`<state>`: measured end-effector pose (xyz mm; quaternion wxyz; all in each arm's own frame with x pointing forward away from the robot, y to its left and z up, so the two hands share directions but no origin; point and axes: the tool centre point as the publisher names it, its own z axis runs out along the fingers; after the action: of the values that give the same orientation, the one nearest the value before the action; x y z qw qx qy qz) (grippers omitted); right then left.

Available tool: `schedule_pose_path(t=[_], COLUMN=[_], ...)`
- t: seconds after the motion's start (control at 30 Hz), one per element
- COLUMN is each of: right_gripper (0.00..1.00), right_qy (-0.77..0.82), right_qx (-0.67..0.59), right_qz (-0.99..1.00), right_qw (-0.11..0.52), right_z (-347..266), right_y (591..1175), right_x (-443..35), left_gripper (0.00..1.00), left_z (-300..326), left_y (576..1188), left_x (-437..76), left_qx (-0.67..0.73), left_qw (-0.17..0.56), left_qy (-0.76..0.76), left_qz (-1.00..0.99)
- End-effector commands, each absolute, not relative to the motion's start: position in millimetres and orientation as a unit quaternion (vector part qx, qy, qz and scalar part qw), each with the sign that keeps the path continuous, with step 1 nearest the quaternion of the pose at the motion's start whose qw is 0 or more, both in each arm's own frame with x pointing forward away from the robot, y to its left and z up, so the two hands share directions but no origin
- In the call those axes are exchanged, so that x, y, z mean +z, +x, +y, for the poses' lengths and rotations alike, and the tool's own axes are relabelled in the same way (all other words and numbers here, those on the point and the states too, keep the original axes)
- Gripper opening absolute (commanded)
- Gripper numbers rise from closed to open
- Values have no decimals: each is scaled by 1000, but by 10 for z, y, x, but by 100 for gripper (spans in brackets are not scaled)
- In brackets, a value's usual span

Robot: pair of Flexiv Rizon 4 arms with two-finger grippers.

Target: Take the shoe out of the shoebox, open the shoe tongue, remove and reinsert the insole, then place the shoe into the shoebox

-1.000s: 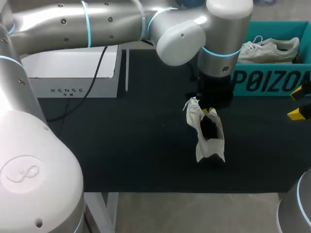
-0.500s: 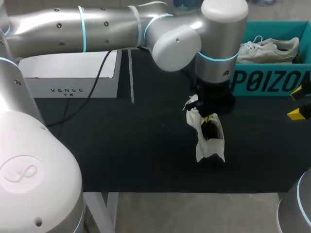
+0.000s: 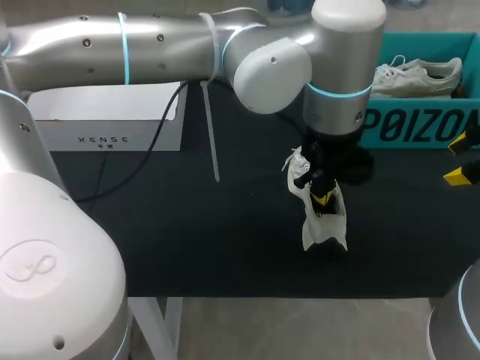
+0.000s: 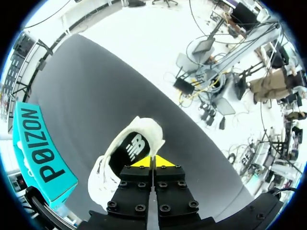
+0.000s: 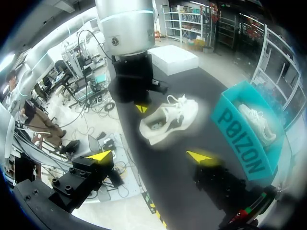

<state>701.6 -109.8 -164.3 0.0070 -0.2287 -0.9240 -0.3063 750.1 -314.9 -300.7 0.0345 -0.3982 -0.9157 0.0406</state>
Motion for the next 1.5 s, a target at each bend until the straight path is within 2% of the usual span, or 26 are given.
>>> schedule_pose_path(t=[0.03,0.6,0.77,0.97,1.5], right_gripper=[100,100,100,100,100], right_qy=[-230,-230,-230,-230,-230], right_qx=[-305,-305,-305,-305,-305], right_qz=[-924,-924,-924,-924,-924], right_qw=[6,6,6,6,6], right_z=[-1096,-1096,-1096,-1096,-1096], right_y=[7011,7011,7011,7011,7011], right_x=[-1649,-1649,-1649,-1649,-1649], left_gripper=[100,100,100,100,100], left_z=[-3099,-3099,-3150,-3135,-3169], left_y=[7538,7538,7443,7234,7173], left_x=[-3095,-3095,-3146,-3179,-3245], left_qx=[54,54,38,18,30], left_qw=[36,36,67,62,36], left_qy=[-399,-399,-224,-96,-7], left_qz=[-915,-915,-972,-993,-999])
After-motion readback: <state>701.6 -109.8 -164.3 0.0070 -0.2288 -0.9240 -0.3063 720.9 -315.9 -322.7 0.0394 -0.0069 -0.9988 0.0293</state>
